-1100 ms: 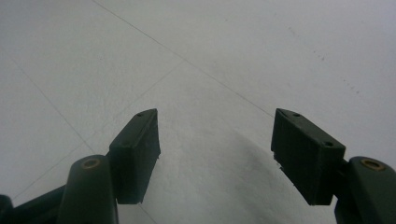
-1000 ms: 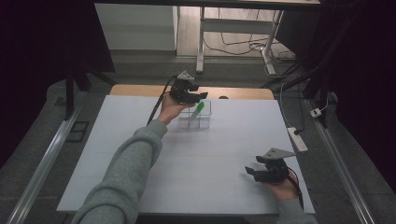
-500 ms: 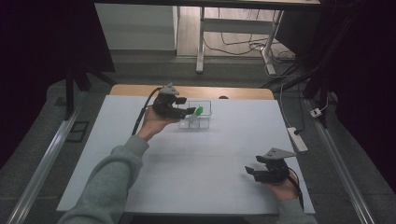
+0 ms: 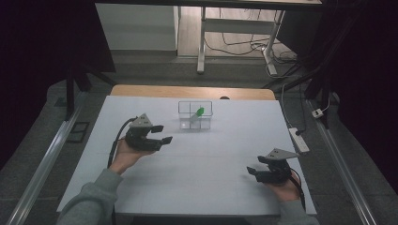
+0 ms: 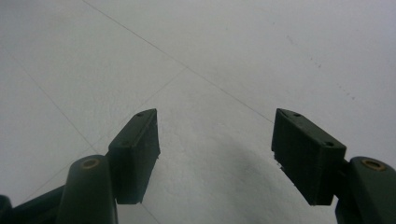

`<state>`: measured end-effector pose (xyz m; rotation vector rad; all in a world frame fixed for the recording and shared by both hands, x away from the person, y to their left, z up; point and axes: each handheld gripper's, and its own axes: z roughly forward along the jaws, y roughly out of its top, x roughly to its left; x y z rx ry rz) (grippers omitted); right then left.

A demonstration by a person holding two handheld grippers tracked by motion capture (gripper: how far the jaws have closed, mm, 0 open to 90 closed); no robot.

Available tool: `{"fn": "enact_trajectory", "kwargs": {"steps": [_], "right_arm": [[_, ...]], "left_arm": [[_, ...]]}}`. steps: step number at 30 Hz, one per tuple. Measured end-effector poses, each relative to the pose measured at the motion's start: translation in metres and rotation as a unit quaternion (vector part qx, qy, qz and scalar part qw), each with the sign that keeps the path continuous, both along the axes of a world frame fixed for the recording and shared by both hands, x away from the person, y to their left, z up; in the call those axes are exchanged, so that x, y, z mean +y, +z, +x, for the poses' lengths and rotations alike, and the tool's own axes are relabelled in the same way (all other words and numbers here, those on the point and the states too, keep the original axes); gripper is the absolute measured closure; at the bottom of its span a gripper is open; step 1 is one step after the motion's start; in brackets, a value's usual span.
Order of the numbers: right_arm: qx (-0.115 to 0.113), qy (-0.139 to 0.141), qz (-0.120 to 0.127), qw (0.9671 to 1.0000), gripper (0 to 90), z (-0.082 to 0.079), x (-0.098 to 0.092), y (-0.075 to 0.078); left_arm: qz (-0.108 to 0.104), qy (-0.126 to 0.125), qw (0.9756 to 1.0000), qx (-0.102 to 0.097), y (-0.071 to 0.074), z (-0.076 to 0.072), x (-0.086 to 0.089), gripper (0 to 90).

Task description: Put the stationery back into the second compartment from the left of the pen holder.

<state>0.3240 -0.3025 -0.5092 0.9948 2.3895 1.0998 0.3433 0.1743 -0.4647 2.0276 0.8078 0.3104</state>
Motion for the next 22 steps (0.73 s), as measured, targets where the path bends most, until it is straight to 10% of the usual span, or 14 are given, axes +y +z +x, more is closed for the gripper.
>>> {"fn": "enact_trajectory", "kwargs": {"steps": [12, 22], "right_arm": [[-0.006, -0.005, 0.006, 0.9999, 31.1, 0.0, -0.002, 0.002], [-0.01, -0.002, 0.009, 0.9999, 31.1, -0.001, -0.003, 0.003]], "left_arm": [[0.02, 0.022, 0.9995, 0.011, -0.023, -0.044, 0.024, 35.7], [0.023, 0.029, 0.9992, 0.016, -0.031, -0.049, 0.029, 34.9]]}}
